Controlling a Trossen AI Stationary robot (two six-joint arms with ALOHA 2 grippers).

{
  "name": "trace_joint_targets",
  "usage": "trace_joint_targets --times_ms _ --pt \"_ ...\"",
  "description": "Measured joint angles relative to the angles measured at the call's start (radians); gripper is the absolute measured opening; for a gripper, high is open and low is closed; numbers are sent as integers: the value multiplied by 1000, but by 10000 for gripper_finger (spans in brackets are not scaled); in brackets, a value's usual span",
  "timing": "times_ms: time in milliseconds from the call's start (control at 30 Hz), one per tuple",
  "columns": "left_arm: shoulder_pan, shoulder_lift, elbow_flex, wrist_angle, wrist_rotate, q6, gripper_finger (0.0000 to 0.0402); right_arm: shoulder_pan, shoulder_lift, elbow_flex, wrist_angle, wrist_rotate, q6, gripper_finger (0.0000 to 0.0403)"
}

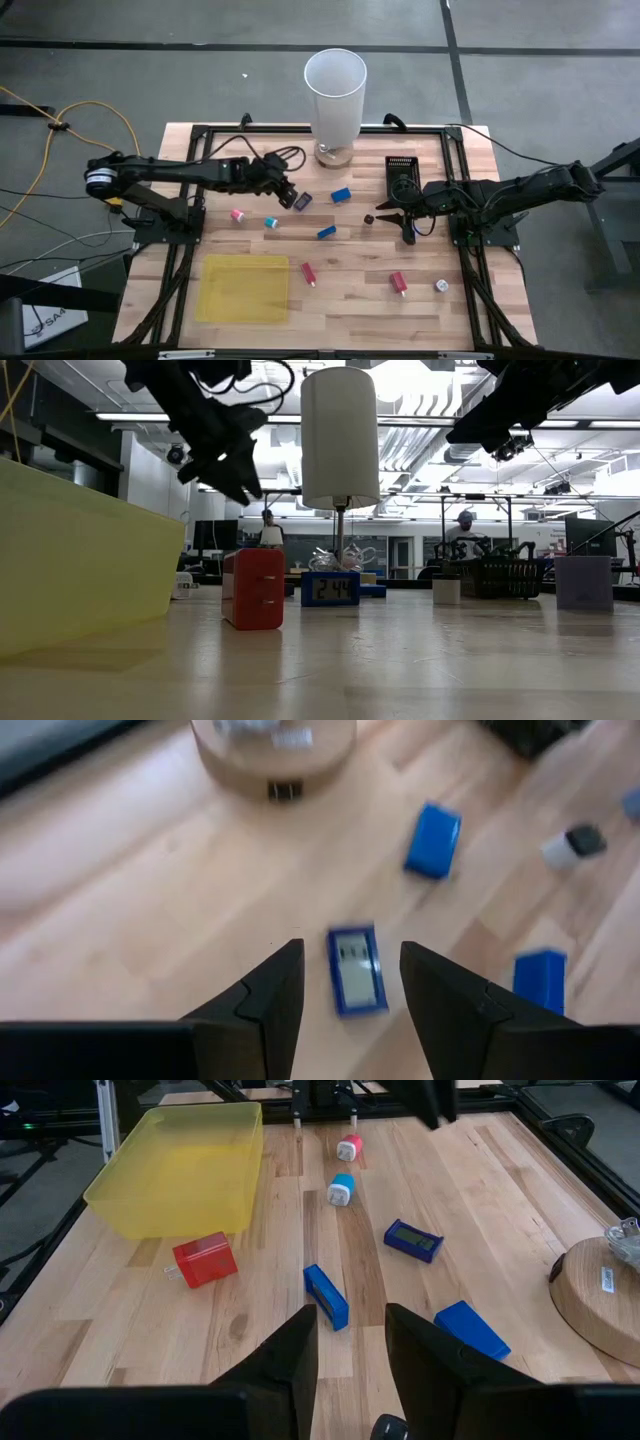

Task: Pick & Place Office items
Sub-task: Put the violet digital clock into the black bin

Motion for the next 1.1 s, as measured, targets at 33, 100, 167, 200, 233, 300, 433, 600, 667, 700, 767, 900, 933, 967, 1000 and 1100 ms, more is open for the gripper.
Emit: trace_joint_targets --times_ms 33,100,167,200,233,300,433,600,667,700,767,900,933,967,1000,1100 --pt "-2 7 0 -7 20 -14 161 0 0 0 0 0 0 106" --pt "-2 24 0 -20 61 -43 161 0 0 0 0 0 0 106" --pt "-2 43 0 -26 98 -66 161 0 0 0 0 0 0 106" --pt "-2 52 0 -26 114 -80 161 0 0 0 0 0 0 106" --pt "-2 60 0 -25 129 -90 161 0 0 0 0 0 0 106" --pt "5 78 0 -26 159 -104 161 0 0 0 0 0 0 106" --pt "21 110 0 -25 205 -138 161 0 0 0 0 0 0 106" --pt "36 146 0 -22 234 -150 161 0 0 0 0 0 0 106" --pt "42 159 0 -21 242 -154 161 0 0 0 0 0 0 106" --pt "42 163 0 -22 243 -154 161 0 0 0 0 0 0 106" --pt "42 173 0 -17 243 -155 161 0 0 0 0 0 0 106" --pt "42 175 0 7 243 -156 161 0 0 0 0 0 0 106" --pt "42 175 1 13 244 -156 161 0 0 0 -1 0 0 106" --pt "42 175 4 13 252 -156 161 0 0 0 0 0 0 106" --pt "42 175 9 12 258 -156 161 0 0 0 0 0 0 106" --pt "42 174 33 9 266 -145 161 0 0 0 0 0 0 106"
